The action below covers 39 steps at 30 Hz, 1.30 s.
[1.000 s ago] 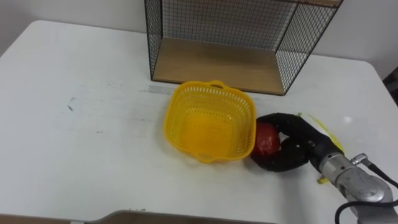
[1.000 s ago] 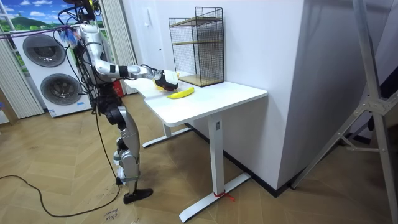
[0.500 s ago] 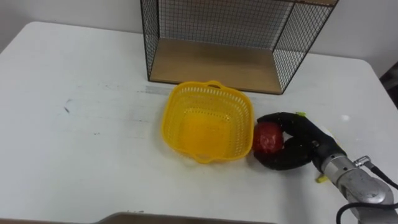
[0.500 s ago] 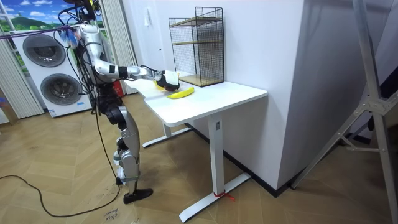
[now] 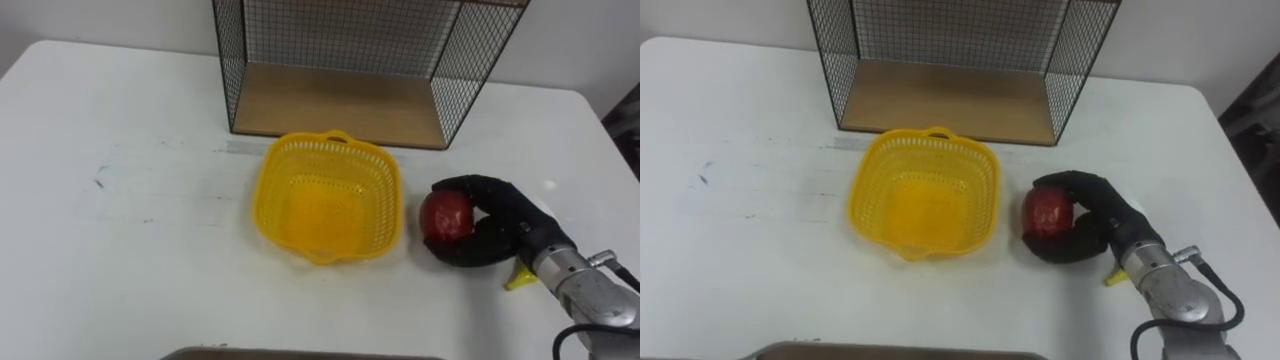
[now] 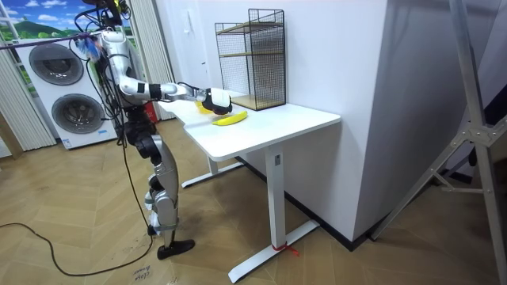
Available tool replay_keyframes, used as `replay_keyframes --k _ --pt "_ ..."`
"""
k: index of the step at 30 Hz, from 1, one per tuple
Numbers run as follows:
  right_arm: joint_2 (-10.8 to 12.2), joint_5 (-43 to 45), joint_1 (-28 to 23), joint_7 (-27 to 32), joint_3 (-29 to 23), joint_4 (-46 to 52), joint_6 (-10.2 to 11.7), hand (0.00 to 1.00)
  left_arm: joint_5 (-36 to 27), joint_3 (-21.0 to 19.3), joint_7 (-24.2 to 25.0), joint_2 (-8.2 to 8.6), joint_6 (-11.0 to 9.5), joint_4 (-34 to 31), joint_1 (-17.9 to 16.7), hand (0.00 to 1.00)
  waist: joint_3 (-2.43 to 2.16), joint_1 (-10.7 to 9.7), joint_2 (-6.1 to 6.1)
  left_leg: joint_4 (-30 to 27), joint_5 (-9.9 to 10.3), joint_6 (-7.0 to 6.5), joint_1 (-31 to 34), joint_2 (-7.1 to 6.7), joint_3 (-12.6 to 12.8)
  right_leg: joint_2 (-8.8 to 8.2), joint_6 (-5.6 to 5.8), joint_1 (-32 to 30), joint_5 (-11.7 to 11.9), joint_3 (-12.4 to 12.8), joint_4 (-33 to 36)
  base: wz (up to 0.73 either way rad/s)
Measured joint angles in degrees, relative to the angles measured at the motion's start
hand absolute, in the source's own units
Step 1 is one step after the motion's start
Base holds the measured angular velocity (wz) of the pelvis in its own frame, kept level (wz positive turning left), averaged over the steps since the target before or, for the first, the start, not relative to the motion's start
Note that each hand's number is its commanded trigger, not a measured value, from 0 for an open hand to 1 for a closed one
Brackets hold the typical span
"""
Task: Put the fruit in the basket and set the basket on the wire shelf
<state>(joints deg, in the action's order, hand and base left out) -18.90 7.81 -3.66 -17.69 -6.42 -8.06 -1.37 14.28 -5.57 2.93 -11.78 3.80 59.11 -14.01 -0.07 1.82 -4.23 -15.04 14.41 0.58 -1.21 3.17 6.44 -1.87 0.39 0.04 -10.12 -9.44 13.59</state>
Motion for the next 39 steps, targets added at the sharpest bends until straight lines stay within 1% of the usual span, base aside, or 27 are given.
replay_keyframes --k 5,11,14,16,19,21,24,29,33,35,39 --pt "0.0 0.0 0.0 0.0 -0.4 0.1 0.0 1.0 0.0 0.0 0.0 0.06 0.0 0.0 -0.2 0.0 0.23 0.0 0.33 -0.3 0.0 0.0 0.2 -0.03 0.0 0.0 -0.01 0.1 0.0 0.1 0.1 0.0" --pt "0.0 1.3 0.0 0.5 -2.1 3.7 0.0 1.0 0.1 -0.1 0.0 0.11 0.0 0.4 -0.8 0.0 0.21 -0.1 0.72 -0.3 0.0 0.0 0.5 -0.02 0.2 0.13 -0.02 -0.2 0.0 0.6 0.1 -0.02" --pt "0.0 1.3 0.1 1.4 -2.2 7.1 0.1 1.0 0.1 -0.5 -0.1 0.12 -0.2 1.3 -0.8 0.0 0.23 0.0 0.67 -0.2 0.0 0.0 0.2 -0.02 0.5 0.14 -0.02 -0.2 0.0 1.0 0.1 -0.06" --pt "0.0 1.2 0.2 2.4 -2.1 9.1 0.2 1.0 0.1 -0.5 -0.1 0.12 -0.4 1.7 -0.9 0.0 0.33 0.1 0.6 0.3 0.0 0.0 -0.4 -0.02 0.9 0.15 -0.01 0.2 0.0 1.3 0.0 -0.07" --pt "0.0 1.2 0.3 3.1 -2.0 10.8 0.9 1.0 0.1 -0.3 -0.1 0.1 -0.6 2.3 -0.8 0.0 0.49 0.2 0.26 0.3 0.0 -0.01 -0.4 -0.04 1.0 0.15 0.0 0.2 0.0 1.4 0.0 -0.01" --pt "0.0 1.2 0.6 4.0 -1.9 10.9 1.3 1.0 0.1 0.1 -0.1 0.1 -0.6 2.6 -0.8 0.0 0.51 0.1 0.15 0.3 0.0 -0.01 -0.4 -0.03 0.9 0.15 0.01 0.2 0.0 1.4 0.1 0.0" --pt "0.0 1.2 0.7 4.9 -1.8 11.5 1.3 1.0 0.4 0.2 -0.1 0.1 -0.6 2.7 -0.8 0.0 0.57 0.2 0.09 0.3 0.0 -0.01 -0.3 -0.03 1.0 0.15 0.02 0.0 0.0 1.4 0.1 0.0" --pt "0.0 1.2 0.7 4.9 -1.7 14.8 1.3 1.0 0.7 0.1 0.1 0.07 -0.6 2.7 -0.7 0.0 0.53 0.3 0.05 0.3 0.0 -0.01 0.1 -0.01 1.2 0.18 0.02 -0.6 0.0 1.5 0.2 0.0" --pt "0.0 1.2 1.0 4.9 -1.4 15.9 1.3 1.0 1.5 0.2 0.2 0.05 -0.6 2.7 -0.3 0.0 0.49 0.8 -0.02 0.2 0.0 -0.01 0.1 0.02 1.2 0.18 0.02 -0.8 0.0 1.5 0.2 0.0" --pt "0.0 1.3 1.0 4.9 -1.3 15.9 1.3 1.0 1.5 0.3 0.2 0.06 -0.6 2.6 0.2 0.0 0.55 1.4 0.11 0.3 0.0 0.0 0.2 0.03 1.2 0.22 0.02 -0.8 0.0 1.5 0.2 0.0" --pt "0.0 1.3 1.2 3.7 -0.9 15.9 1.3 1.0 1.5 0.3 0.2 0.07 -0.6 2.7 0.3 0.0 0.5 1.8 0.4 0.4 0.0 0.0 0.5 0.05 1.2 0.25 0.02 -1.0 0.0 1.5 0.3 0.0"
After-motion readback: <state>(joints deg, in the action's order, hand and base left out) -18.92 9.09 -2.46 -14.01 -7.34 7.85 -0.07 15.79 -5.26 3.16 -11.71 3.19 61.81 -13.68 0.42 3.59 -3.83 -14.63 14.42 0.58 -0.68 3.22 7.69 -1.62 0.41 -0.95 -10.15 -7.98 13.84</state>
